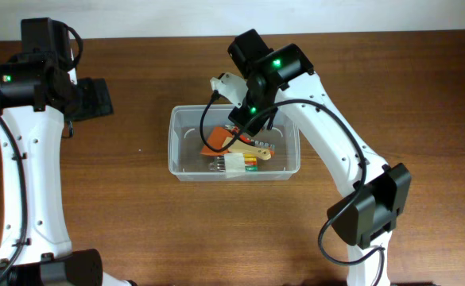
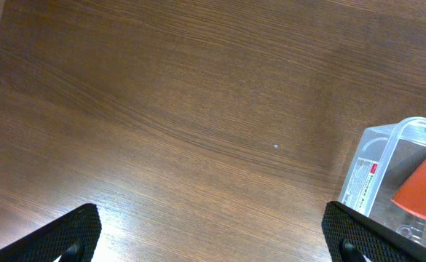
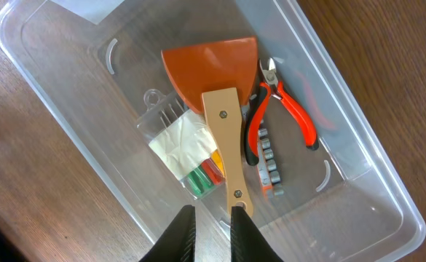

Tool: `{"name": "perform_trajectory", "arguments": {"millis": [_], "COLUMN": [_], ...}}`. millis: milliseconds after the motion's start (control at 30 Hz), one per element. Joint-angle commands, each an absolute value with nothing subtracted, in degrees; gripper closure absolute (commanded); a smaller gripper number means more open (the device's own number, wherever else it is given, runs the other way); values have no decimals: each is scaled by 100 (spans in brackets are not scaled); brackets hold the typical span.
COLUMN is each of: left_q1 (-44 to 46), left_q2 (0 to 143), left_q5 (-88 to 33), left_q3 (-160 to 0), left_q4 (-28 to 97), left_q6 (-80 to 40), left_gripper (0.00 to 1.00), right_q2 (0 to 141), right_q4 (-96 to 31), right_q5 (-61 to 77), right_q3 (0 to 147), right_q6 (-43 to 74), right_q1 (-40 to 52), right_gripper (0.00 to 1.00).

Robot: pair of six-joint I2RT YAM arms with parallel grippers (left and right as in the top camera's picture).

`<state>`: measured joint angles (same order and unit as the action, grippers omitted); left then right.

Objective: Pack container
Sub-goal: 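Open the right gripper and retract it right away from the container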

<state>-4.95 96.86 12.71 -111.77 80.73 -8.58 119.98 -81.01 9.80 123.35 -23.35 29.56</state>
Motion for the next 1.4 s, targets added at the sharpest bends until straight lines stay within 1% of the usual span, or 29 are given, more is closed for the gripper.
{"name": "perform_trajectory", "arguments": {"millis": [0,100,233,300,433,467,600,667,700,800,900,1067,1267,1367], "left_q1": [-504,-504,-504,-504,-504,-504,-504,-504,-504,-504,-504,-504,-504,-504], "left_q2": [9609,9609,9609,9609,9609,9609,9609,9609,9609,9609,9609,9609,9609,9609], "left_q5": [1332,1332,1332,1332,1332,1332,1332,1332,1332,1332,1332,1332,1332,1332], "left_q3": [-11255,-11255,-11255,-11255,-11255,-11255,-11255,-11255,-11255,-11255,-11255,-11255,-11255,-11255], "left_q4": [8060,8062,8060,8060,8060,8062,8060,8060,8060,8062,8060,8062,8062,8062], "left_q6": [-823,-823,-823,-823,-823,-823,-823,-823,-823,-823,-823,-823,-823,-823], "left_gripper": [1,1,1,1,1,1,1,1,1,1,1,1,1,1], "right_q2": [11974,11904,11802,11756,11666,11614,11242,11006,10890,10477,9994,9002,7926,7446], "right_q4": [-8173,-8392,-8906,-9172,-9708,-9734,-9734,-9734,-9734,-9734,-9734,-9734,-9710,-9227], "right_q5": [816,482,467,471,464,401,360,357,362,381,386,384,395,425], "right_q3": [12317,12486,12921,13222,13775,13878,13920,13920,13920,13902,13751,12877,11026,10082], "right_q6": [-2285,-2049,-1979,-1896,-1898,-1756,-1551,-1437,-1352,-1037,-950,-952,-950,-753], "right_q1": [2867,2694,2318,2075,1575,1409,799,456,296,-189,-541,-886,-950,-950], "right_gripper": [82,77,74,69,48,41,28,18,14,10,1,2,1,1]}}
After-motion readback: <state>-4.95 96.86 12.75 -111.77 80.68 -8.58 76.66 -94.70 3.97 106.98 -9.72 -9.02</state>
